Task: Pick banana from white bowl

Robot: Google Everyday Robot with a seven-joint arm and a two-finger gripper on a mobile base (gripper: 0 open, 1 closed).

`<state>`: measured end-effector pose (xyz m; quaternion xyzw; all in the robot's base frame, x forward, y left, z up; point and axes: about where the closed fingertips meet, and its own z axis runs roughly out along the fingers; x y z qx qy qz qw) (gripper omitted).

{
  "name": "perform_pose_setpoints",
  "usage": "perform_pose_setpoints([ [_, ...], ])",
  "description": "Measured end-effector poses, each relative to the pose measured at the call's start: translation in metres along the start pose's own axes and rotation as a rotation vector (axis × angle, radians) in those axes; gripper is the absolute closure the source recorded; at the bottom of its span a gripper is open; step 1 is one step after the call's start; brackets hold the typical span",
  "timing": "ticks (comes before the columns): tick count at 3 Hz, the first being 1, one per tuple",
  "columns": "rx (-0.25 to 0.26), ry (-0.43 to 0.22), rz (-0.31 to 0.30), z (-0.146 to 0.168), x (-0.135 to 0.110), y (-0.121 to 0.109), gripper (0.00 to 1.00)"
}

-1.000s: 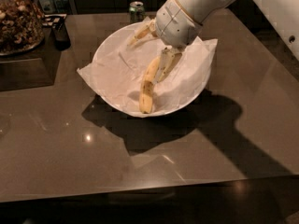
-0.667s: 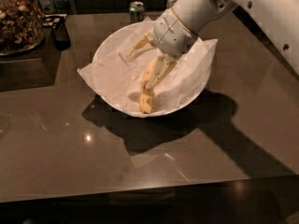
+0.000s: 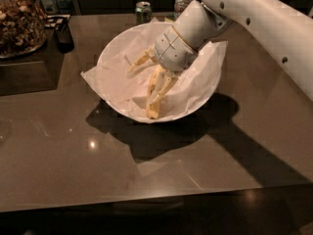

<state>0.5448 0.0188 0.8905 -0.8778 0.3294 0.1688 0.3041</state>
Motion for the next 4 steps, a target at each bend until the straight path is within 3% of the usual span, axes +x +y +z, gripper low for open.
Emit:
perform_pose_setpoints([
  [1,-0.051,0.0,0.003,0.005,0.002,0.005,0.4],
  [2,-0.052,0.0,0.003,0.003,0.001,0.004,0.41],
  [4,-0.149,0.117,0.001,-0.042,0.015,0.009,0.38],
])
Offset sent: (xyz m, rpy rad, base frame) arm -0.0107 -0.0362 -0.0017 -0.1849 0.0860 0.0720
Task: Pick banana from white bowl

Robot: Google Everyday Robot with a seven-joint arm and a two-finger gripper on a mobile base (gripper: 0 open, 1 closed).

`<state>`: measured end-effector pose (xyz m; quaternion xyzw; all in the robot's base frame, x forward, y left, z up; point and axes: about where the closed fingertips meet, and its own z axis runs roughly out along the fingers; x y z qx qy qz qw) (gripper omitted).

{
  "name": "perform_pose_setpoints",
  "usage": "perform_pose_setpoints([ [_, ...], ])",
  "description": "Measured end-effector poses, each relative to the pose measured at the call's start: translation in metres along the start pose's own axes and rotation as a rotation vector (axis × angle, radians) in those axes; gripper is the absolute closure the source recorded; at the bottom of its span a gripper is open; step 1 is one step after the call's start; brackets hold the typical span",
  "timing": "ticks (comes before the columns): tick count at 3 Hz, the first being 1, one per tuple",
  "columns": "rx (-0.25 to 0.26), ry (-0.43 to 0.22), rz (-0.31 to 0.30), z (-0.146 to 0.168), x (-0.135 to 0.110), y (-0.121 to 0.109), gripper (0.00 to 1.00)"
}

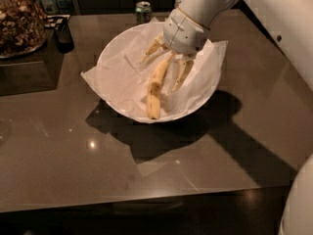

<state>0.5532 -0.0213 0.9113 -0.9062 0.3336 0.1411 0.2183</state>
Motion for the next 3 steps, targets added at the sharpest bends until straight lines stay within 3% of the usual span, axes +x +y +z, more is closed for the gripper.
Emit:
perform_pose_setpoints([
  [1,-0.007,0.023,0.009,-0.001,0.01,0.0,0.36],
  [3,-0.017,-0.023,0.004,0.034,0.012,-0.008,0.37],
])
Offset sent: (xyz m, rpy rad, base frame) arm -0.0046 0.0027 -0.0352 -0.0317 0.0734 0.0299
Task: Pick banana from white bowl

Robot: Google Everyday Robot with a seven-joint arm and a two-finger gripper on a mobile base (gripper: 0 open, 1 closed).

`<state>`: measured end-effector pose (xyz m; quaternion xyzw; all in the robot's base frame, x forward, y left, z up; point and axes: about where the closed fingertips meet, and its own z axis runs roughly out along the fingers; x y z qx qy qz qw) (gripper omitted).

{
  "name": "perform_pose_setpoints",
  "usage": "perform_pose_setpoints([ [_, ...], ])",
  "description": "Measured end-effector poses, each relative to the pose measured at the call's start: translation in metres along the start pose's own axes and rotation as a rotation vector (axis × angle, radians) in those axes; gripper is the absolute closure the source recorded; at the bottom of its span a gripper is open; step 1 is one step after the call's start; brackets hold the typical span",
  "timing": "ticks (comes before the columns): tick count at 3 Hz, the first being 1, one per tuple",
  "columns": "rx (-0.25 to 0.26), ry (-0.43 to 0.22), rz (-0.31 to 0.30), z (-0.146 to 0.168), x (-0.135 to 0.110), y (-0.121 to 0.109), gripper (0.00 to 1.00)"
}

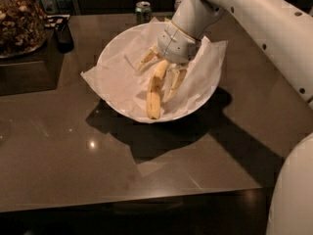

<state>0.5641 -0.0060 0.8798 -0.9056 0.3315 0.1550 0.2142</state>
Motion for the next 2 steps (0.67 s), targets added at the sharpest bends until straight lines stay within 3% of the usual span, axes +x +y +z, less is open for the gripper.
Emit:
perform_pose_setpoints([
  [2,-0.035,-0.048,0.005,0.029,-0.003,0.001,0.38],
])
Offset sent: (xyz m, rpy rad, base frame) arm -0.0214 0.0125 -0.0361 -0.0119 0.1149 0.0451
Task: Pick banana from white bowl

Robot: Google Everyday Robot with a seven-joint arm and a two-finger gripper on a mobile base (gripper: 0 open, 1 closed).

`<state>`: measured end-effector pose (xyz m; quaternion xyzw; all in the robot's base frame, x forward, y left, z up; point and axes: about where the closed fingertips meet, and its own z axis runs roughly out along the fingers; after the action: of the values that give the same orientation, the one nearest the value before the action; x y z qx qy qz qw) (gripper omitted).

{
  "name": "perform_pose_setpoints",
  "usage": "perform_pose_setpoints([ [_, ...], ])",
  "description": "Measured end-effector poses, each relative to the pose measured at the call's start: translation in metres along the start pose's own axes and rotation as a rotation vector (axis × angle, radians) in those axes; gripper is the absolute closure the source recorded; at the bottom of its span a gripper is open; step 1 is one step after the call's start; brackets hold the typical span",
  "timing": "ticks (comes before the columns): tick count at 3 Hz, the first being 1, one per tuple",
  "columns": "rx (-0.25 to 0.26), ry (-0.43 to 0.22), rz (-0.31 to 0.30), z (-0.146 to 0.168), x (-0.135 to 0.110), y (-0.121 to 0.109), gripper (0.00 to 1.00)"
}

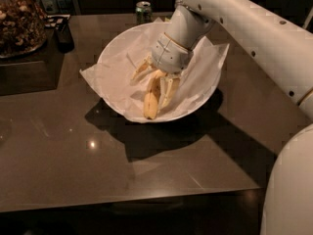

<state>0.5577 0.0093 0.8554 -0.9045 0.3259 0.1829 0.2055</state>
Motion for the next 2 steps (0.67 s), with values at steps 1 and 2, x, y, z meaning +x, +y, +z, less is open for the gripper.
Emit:
perform_pose_setpoints([
  [1,-0.013,-0.014,0.01,0.0087,-0.0024,0.0034,0.57],
  [2,-0.017,-0.016,0.02,0.0119,-0.0029,0.0068,0.8],
])
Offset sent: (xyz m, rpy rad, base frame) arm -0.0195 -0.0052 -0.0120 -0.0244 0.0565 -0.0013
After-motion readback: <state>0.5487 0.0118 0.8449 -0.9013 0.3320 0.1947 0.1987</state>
